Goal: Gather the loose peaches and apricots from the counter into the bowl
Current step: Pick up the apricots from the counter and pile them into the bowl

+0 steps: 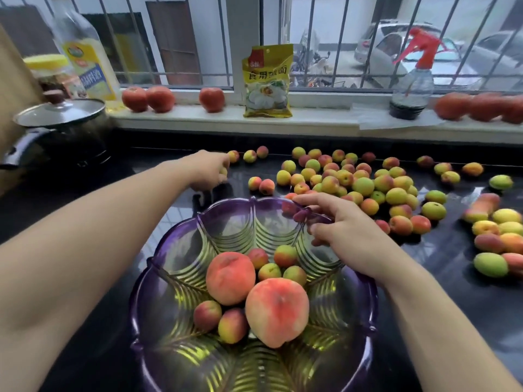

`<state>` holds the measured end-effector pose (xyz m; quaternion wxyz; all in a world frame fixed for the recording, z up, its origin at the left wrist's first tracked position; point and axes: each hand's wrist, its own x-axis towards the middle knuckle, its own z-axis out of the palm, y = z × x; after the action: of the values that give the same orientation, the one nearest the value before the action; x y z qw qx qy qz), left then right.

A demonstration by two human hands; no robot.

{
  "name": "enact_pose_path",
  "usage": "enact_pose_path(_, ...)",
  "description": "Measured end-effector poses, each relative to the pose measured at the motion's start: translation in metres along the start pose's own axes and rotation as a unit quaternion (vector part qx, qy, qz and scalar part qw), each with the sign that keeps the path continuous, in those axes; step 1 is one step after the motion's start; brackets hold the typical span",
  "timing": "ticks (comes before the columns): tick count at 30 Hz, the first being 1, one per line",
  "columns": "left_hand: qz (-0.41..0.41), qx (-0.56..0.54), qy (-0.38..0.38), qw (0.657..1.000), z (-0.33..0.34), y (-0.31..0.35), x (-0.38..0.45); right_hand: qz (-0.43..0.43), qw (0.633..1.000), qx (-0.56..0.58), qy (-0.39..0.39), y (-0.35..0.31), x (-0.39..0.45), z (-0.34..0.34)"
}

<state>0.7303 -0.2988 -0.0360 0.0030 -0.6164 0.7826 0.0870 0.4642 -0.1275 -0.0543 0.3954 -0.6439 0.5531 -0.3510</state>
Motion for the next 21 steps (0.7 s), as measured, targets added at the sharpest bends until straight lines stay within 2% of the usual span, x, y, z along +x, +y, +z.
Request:
enact_pose_path(3,-0.010,-0.070,0.085,0.994,-0.020,0.010,-0.041,0.001,1.000,-0.001,0.001,-0.002,0.000,0.000)
enact_pose_path(5,0.007,-0.182,0.117,0.976,-0.036,0.022,-0.086,0.005,1.000,0.002,0.003,-0.005,0.000,0.000)
enact_pose_path(7,0.045,-0.303,0.118,0.944,-0.049,0.039,-0.141,0.014,1.000,0.005,0.002,-0.007,-0.002,0.000)
enact_pose_path(9,0.087,-0.349,0.097,0.928,-0.050,0.053,-0.194,0.020,1.000,0.007,0.002,-0.010,-0.005,-0.001)
enact_pose_path(10,0.098,-0.337,0.080,0.933,-0.046,0.060,-0.217,0.021,1.000,0.006,0.004,-0.011,-0.006,-0.001)
enact_pose_path(13,0.081,-0.199,-0.005,0.977,-0.025,0.075,-0.256,0.020,1.000,0.004,0.006,-0.012,-0.008,0.000)
enact_pose_path(16,0.030,-0.113,-0.096,0.989,-0.007,0.087,-0.271,0.017,1.000,-0.004,0.010,-0.013,-0.010,0.000)
enact_pose_path(21,-0.008,-0.033,-0.109,0.993,0.009,0.107,-0.268,0.011,1.000,-0.012,0.013,-0.014,-0.012,0.000)
